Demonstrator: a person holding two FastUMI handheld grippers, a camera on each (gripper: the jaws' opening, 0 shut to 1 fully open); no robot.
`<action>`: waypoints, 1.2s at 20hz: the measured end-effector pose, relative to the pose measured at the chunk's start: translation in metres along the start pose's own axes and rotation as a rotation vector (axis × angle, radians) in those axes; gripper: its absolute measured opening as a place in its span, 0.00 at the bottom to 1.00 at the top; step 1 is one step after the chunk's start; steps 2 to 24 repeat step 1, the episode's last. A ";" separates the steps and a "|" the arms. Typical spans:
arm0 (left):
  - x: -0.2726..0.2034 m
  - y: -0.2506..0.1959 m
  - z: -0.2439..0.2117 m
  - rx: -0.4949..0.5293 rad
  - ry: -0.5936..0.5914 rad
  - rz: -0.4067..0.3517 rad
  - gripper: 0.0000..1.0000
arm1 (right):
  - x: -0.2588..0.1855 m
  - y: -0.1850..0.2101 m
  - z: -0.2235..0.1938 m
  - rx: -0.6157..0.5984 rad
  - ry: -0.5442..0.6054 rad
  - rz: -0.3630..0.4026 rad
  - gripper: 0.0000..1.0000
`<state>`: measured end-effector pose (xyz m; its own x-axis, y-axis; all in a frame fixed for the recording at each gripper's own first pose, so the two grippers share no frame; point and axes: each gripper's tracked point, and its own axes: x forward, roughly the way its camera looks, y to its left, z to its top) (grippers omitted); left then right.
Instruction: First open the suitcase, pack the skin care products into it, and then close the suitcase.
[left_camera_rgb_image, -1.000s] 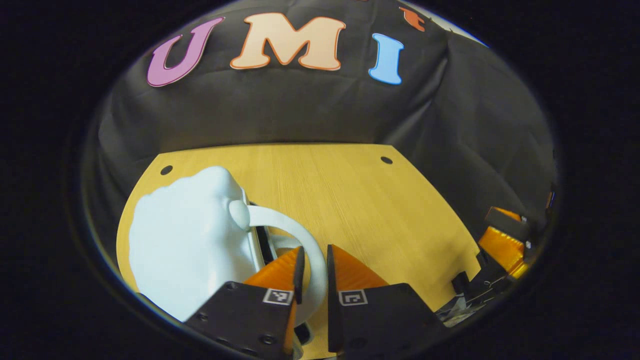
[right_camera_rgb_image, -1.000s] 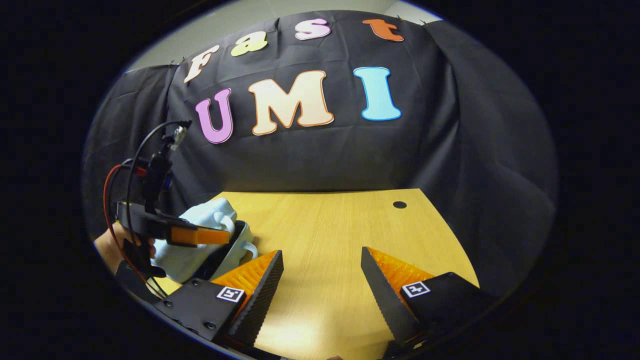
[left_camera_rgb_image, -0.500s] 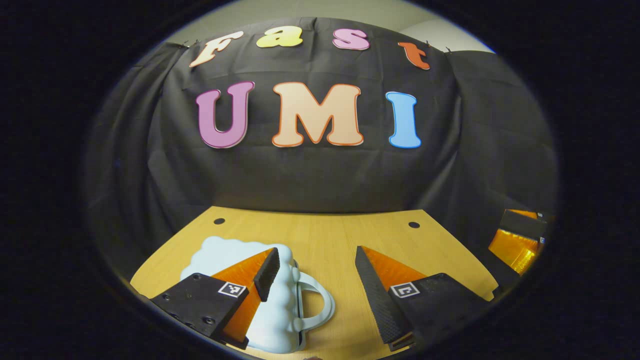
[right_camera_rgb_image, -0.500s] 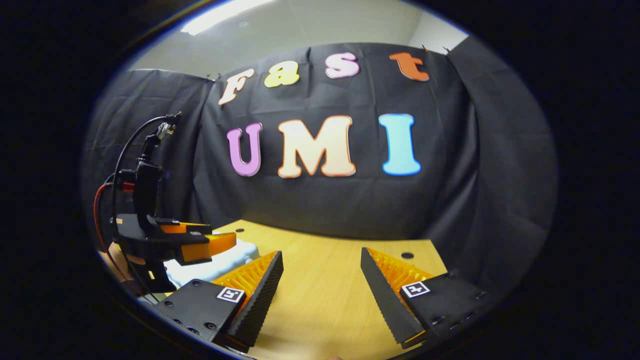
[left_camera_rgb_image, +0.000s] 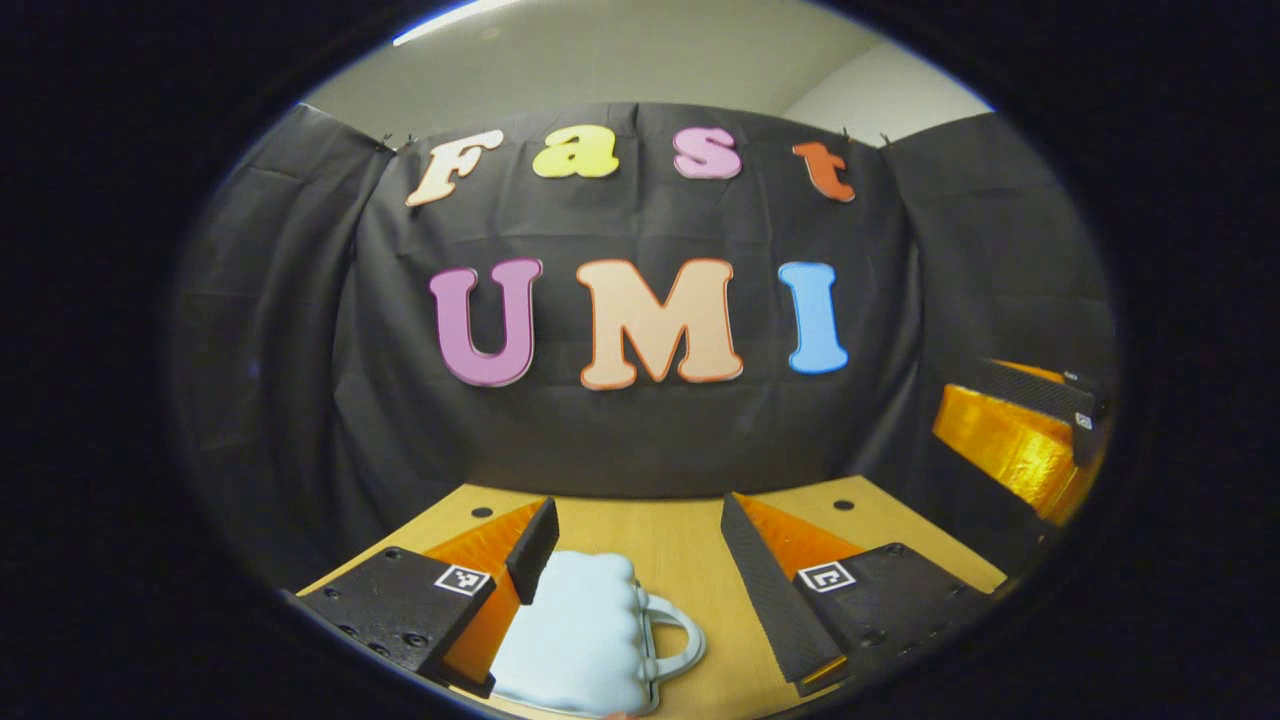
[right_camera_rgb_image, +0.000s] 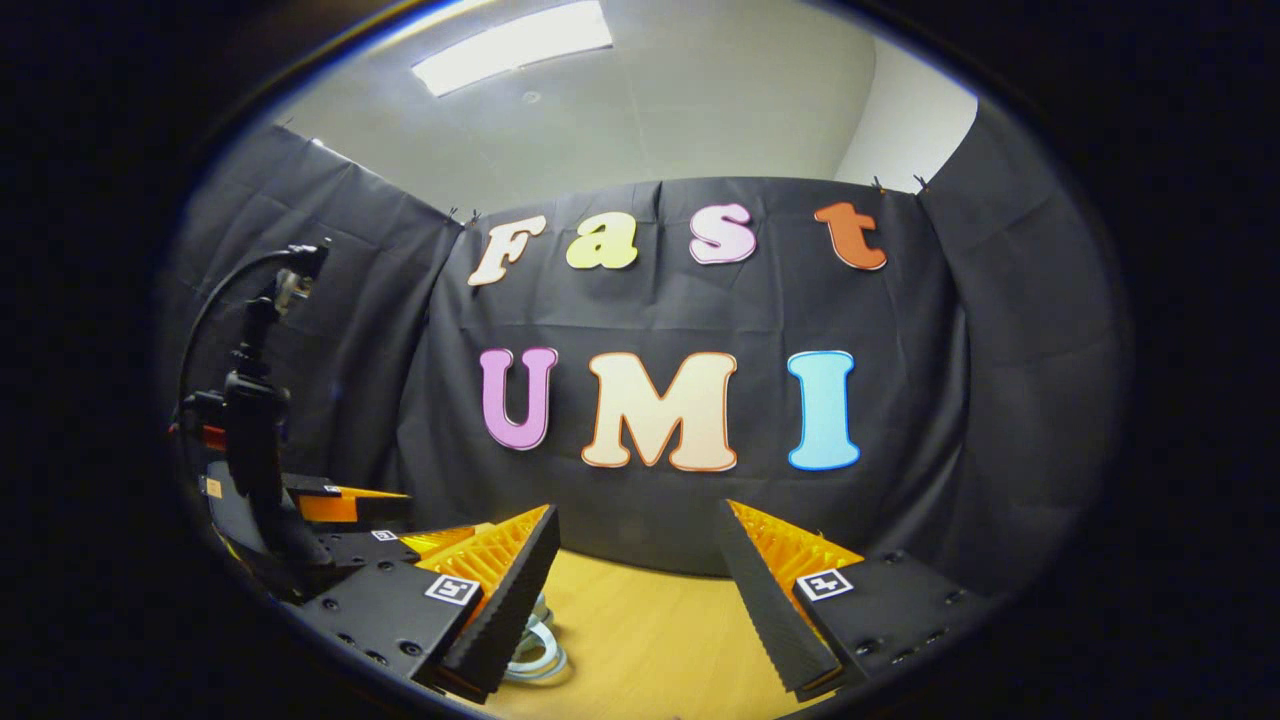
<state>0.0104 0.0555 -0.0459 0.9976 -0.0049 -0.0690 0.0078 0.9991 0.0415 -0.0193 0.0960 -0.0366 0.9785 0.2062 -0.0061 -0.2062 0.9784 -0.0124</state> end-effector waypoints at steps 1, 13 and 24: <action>-0.001 0.003 0.007 0.008 -0.010 -0.010 0.95 | 0.000 0.005 0.008 0.002 -0.019 -0.011 1.00; -0.001 0.003 0.007 0.008 -0.010 -0.010 0.95 | 0.000 0.005 0.008 0.002 -0.019 -0.011 1.00; -0.001 0.003 0.007 0.008 -0.010 -0.010 0.95 | 0.000 0.005 0.008 0.002 -0.019 -0.011 1.00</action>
